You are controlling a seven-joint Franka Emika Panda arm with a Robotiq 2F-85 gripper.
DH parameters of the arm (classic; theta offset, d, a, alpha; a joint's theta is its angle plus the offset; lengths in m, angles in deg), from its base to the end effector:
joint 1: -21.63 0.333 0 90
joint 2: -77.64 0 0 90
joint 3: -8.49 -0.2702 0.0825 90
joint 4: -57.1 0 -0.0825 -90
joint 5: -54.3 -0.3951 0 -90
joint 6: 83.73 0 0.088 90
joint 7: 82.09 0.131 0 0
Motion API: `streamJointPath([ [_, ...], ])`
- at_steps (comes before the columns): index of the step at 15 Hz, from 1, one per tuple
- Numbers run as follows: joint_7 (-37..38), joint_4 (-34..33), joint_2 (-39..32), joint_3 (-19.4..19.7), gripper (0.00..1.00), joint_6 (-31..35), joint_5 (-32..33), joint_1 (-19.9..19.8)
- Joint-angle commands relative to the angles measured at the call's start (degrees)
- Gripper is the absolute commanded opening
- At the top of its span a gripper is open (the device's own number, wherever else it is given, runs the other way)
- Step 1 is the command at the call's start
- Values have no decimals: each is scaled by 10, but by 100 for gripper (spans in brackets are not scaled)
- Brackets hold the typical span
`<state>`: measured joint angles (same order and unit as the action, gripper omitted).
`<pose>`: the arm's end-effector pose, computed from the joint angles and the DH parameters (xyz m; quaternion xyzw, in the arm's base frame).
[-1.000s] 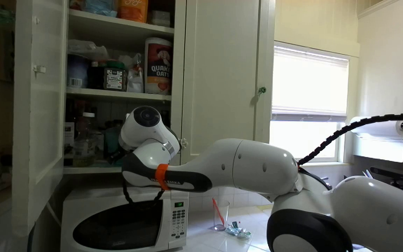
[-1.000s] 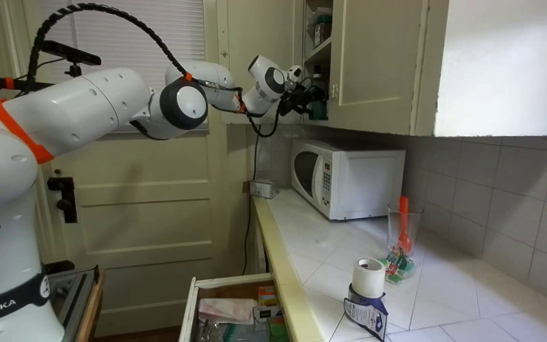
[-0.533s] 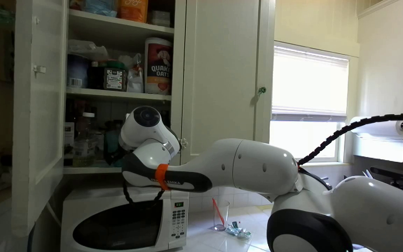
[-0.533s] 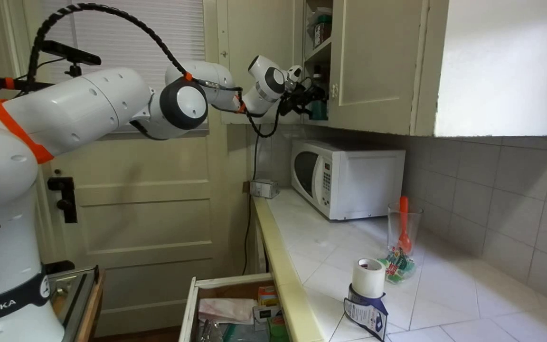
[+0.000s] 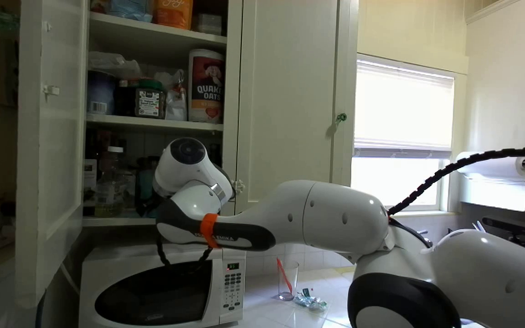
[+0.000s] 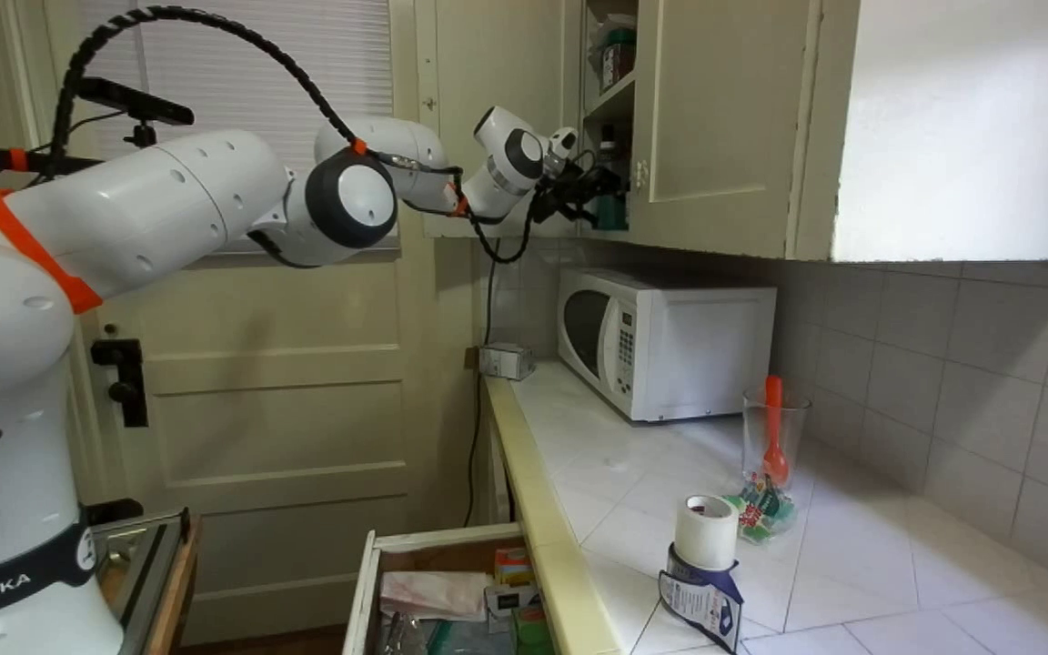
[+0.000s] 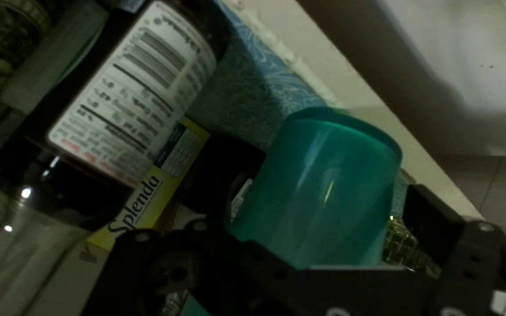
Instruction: Put the cup inside the cupboard
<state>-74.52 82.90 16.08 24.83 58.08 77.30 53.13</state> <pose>0.7394 0.3626 0.4964 0.8107 0.2527 0.5034 0.1595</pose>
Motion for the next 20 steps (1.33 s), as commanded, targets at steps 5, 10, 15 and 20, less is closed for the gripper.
streamJointPath([
  [5, 81, 0, 7, 18, 100, -47, 13, 25],
  [10, 118, 0, 2, 39, 57, 8, 25, 23],
  [15, 159, 1, -4, 66, 56, 68, 36, 12],
  [20, 162, -8, -20, 60, 56, 77, 24, -1],
])
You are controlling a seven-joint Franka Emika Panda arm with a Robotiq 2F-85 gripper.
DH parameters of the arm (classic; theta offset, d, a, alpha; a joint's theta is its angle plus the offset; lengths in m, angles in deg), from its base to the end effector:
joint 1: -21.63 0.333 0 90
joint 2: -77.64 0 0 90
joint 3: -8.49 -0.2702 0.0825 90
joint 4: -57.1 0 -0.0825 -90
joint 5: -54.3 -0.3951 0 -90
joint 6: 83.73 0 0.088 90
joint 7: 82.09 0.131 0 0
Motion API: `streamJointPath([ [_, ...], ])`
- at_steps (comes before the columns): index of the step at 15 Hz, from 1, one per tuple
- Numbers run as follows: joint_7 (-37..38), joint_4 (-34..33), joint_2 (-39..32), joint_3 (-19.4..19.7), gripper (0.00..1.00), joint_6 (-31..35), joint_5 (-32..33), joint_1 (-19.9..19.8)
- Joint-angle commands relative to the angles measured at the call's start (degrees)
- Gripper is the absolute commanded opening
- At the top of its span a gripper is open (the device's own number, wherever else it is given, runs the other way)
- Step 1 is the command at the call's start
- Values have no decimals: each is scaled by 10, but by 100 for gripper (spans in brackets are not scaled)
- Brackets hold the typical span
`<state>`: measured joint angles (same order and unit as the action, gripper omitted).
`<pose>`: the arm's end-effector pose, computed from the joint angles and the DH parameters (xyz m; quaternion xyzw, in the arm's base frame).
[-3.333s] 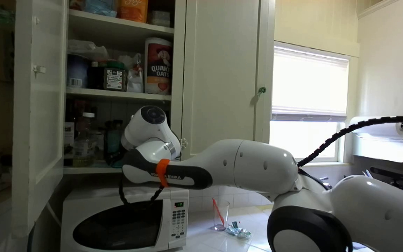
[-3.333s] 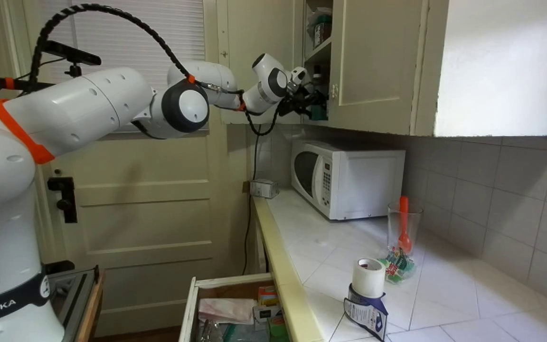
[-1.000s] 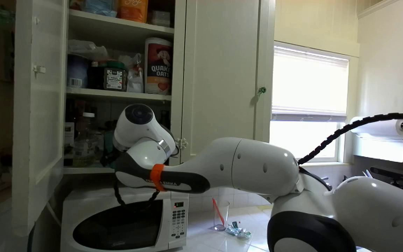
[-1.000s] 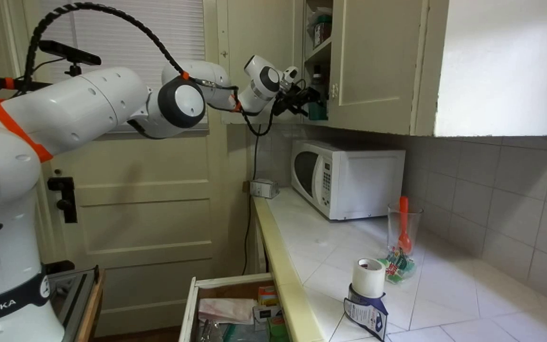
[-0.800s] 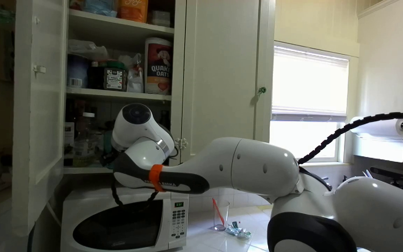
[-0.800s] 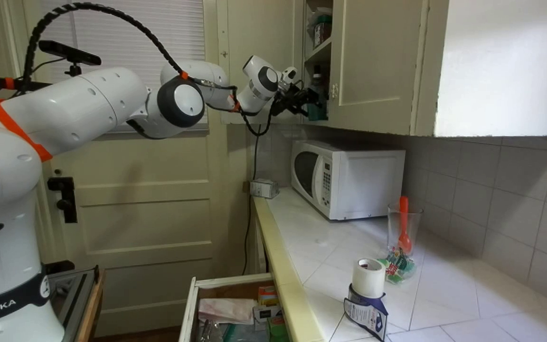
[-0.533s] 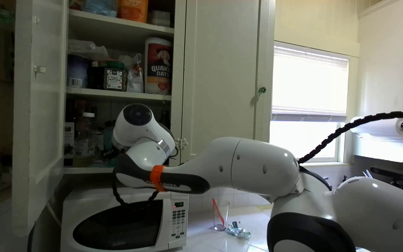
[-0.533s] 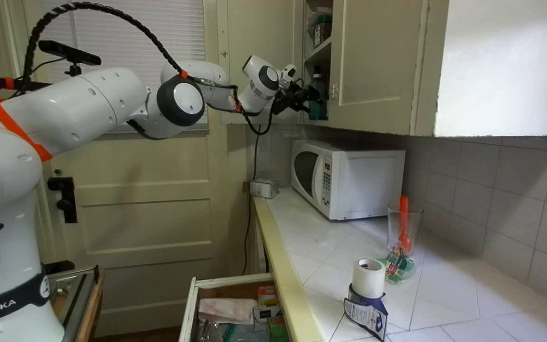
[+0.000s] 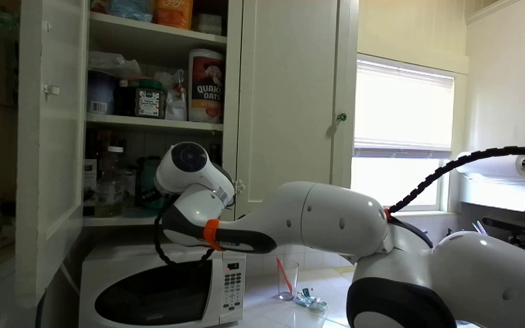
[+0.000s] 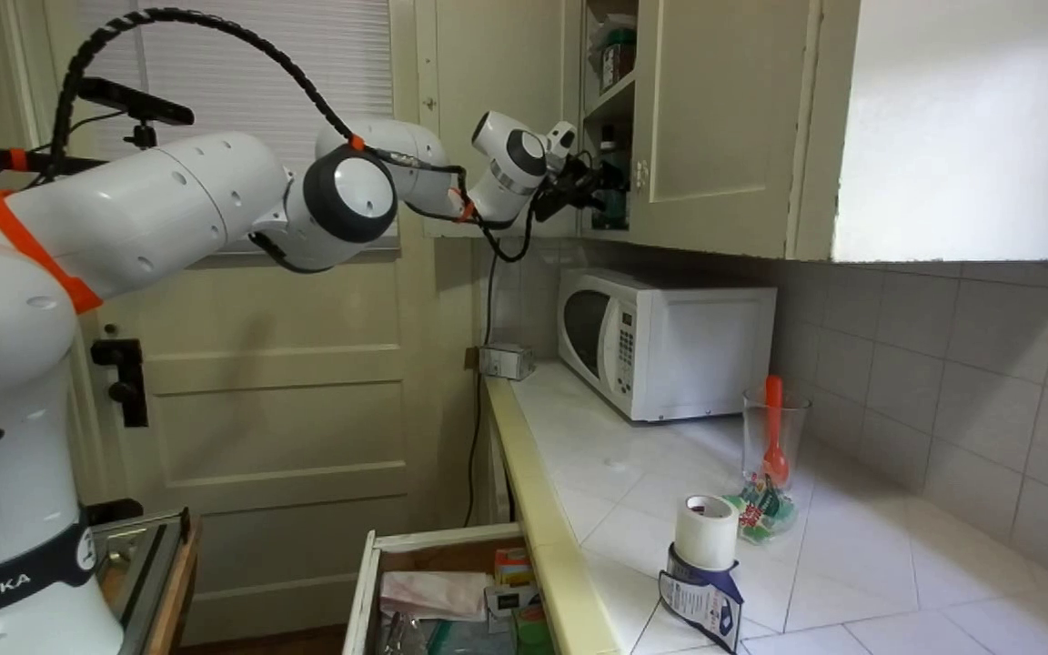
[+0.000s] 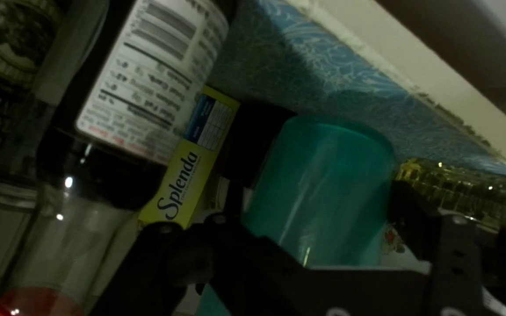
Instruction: Put the cup inside the cupboard
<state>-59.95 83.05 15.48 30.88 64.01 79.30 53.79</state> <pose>0.7422 0.3578 0.5068 0.7950 0.1761 0.5648 0.1341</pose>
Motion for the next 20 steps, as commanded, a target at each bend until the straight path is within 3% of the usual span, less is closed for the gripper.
streamJointPath([
  [1, 13, -9, -15, -3, 56, 17, 3, -8],
  [5, 7, -9, -17, -6, 56, 16, 2, -9],
  [7, -1, -9, -17, -10, 95, 12, 0, -8],
  [10, -1, -6, -14, -11, 100, 9, 1, -5],
  [20, 4, -1, -3, -37, 100, -73, -15, 7],
])
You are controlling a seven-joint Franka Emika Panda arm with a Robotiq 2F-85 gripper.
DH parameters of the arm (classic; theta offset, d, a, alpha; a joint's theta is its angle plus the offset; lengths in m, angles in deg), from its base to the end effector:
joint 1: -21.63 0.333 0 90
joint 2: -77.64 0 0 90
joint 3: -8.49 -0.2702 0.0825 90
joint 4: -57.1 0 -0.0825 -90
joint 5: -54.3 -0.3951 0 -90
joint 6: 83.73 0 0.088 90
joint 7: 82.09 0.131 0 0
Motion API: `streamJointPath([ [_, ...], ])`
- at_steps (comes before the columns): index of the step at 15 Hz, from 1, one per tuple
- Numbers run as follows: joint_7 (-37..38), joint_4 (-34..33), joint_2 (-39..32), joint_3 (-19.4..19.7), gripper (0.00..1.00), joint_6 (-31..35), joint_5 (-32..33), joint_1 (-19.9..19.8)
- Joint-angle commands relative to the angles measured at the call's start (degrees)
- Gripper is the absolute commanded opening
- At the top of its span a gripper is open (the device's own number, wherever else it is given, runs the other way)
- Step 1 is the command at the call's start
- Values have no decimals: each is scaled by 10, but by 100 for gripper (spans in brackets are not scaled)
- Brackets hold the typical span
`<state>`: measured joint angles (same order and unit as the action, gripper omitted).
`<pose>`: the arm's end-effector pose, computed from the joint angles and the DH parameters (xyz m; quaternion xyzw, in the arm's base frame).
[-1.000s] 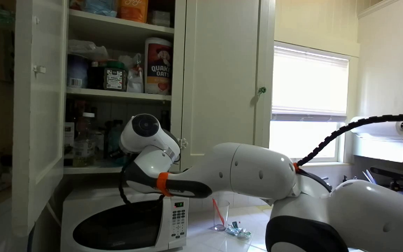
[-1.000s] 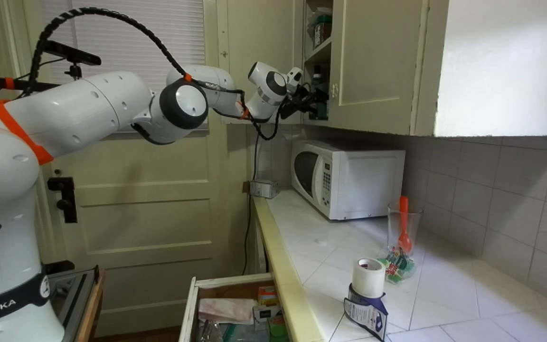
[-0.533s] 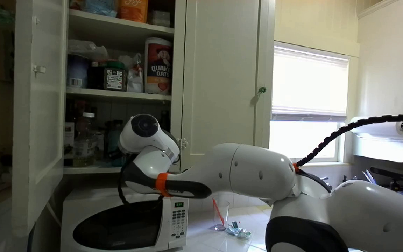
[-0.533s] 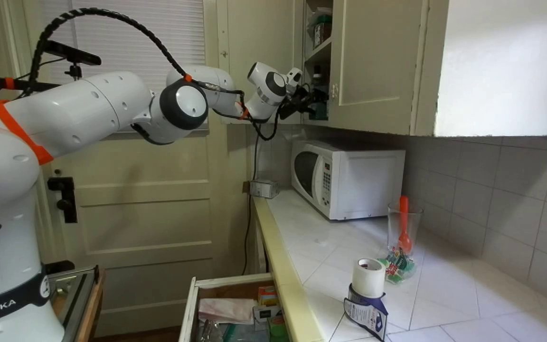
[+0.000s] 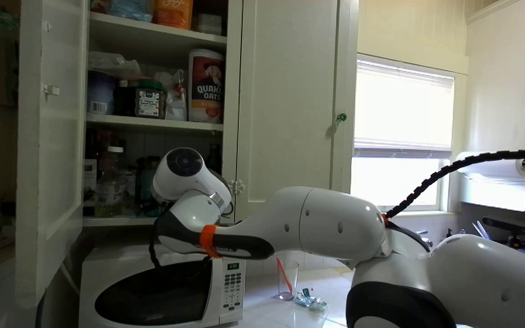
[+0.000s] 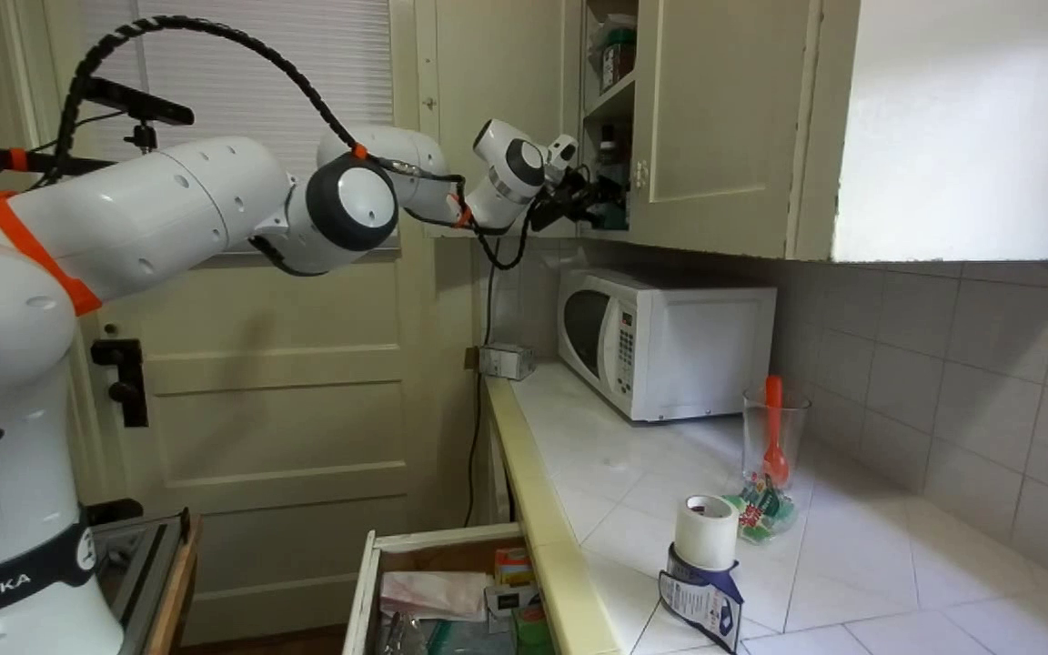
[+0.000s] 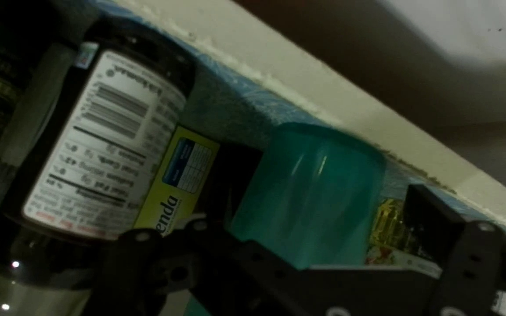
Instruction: Put the cup inside the cupboard
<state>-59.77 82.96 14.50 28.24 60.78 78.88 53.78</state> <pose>0.7430 0.3640 0.4834 0.8188 0.1678 0.5348 0.1238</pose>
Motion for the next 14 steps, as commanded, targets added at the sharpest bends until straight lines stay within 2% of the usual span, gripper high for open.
streamJointPath([
  [1, 5, 0, 8, -13, 100, -52, -10, 9],
  [4, 6, -1, 13, -26, 100, -91, -14, 16],
  [9, 23, -3, 26, -36, 100, -199, -16, 44],
  [14, -18, -3, 46, -122, 100, -281, -91, 35],
])
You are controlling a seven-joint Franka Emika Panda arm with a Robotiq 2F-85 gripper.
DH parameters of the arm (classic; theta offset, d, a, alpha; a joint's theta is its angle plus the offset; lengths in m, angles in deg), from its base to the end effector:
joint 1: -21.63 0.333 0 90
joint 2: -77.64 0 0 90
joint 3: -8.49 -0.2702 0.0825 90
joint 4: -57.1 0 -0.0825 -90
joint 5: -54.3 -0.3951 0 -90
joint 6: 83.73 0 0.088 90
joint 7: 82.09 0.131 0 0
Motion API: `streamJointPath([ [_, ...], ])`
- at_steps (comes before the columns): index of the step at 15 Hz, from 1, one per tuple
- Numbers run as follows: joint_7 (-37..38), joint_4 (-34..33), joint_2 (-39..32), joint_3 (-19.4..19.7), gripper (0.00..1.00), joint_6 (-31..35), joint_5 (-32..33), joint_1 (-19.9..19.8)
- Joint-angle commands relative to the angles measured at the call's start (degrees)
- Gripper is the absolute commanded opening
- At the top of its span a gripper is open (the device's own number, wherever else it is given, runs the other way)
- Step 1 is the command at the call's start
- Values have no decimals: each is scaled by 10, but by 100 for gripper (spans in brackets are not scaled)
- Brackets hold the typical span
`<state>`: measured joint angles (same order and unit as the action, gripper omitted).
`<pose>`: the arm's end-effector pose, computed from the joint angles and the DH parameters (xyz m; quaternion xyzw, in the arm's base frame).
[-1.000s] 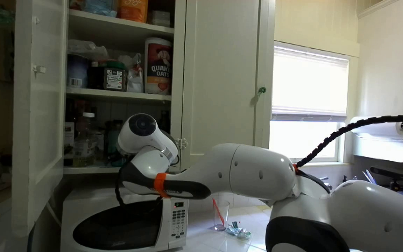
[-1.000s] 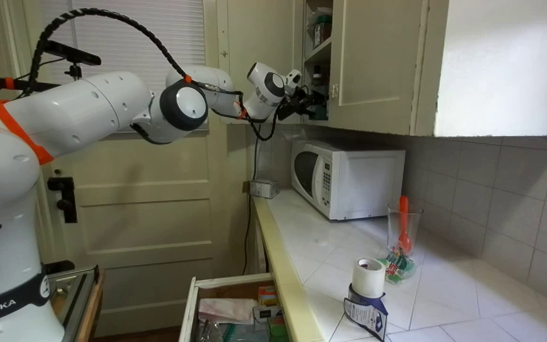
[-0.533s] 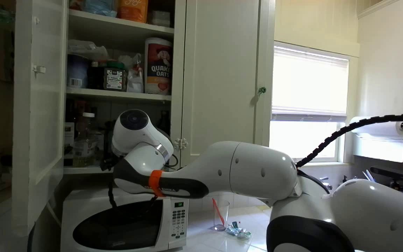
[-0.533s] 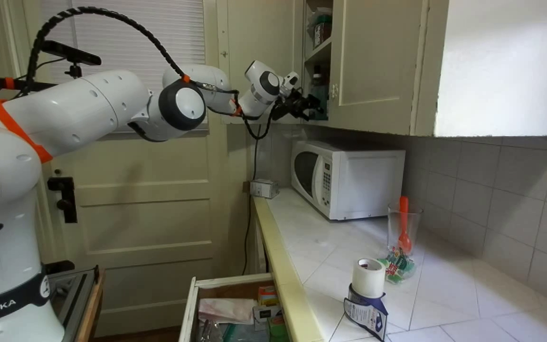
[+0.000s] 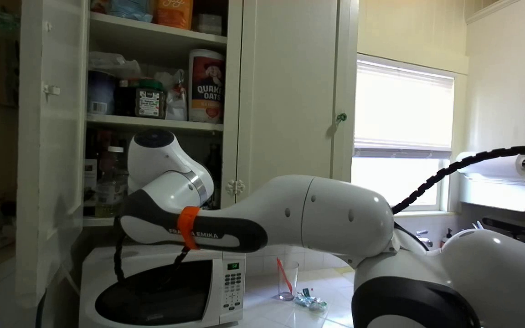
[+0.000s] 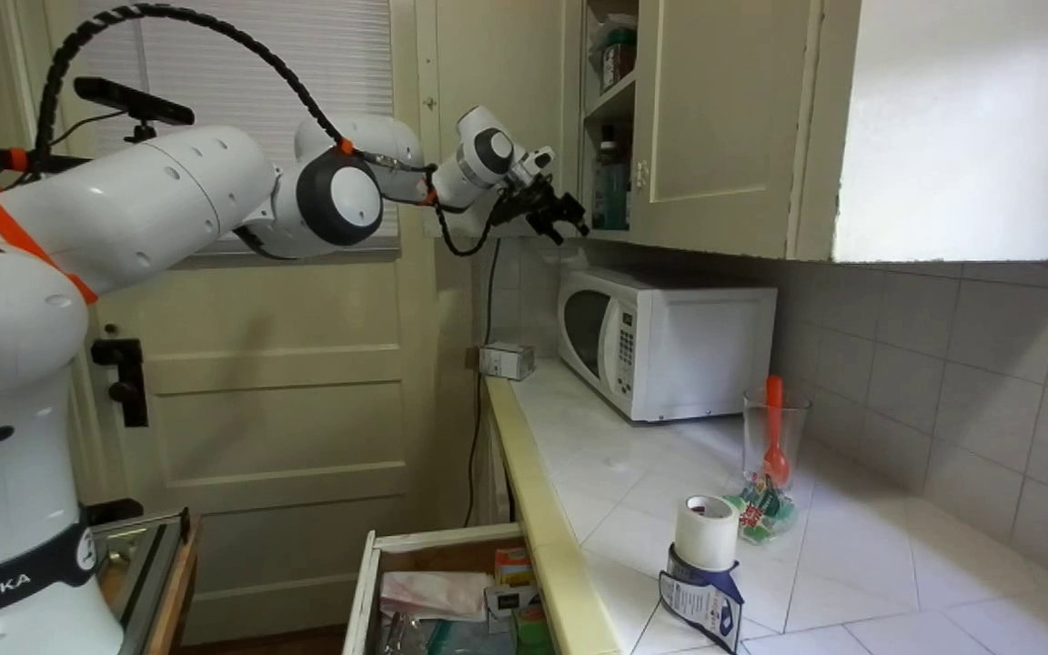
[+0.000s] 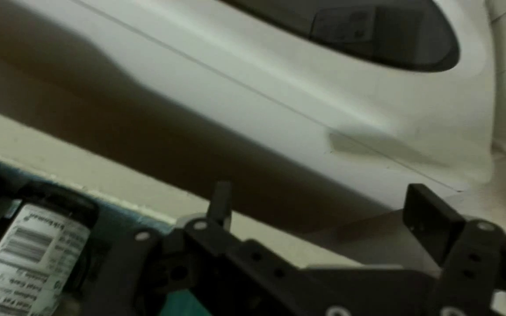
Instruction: Put the cup inside the cupboard
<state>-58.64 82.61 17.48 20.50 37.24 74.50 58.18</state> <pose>0.6967 0.4115 0.4658 0.9115 0.1232 0.3814 0.0920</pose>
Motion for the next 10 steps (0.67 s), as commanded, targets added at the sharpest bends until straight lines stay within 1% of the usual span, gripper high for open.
streamJointPath([
  [1, -40, 2, 21, -62, 100, -54, -65, -14],
  [4, -70, 12, 43, -107, 100, -97, -114, -32],
  [5, -75, 16, 49, -113, 100, -120, -120, -34],
  [7, -78, 22, 61, -120, 100, -170, -127, -39],
  [10, -68, 18, 73, -109, 100, -231, -113, -40],
])
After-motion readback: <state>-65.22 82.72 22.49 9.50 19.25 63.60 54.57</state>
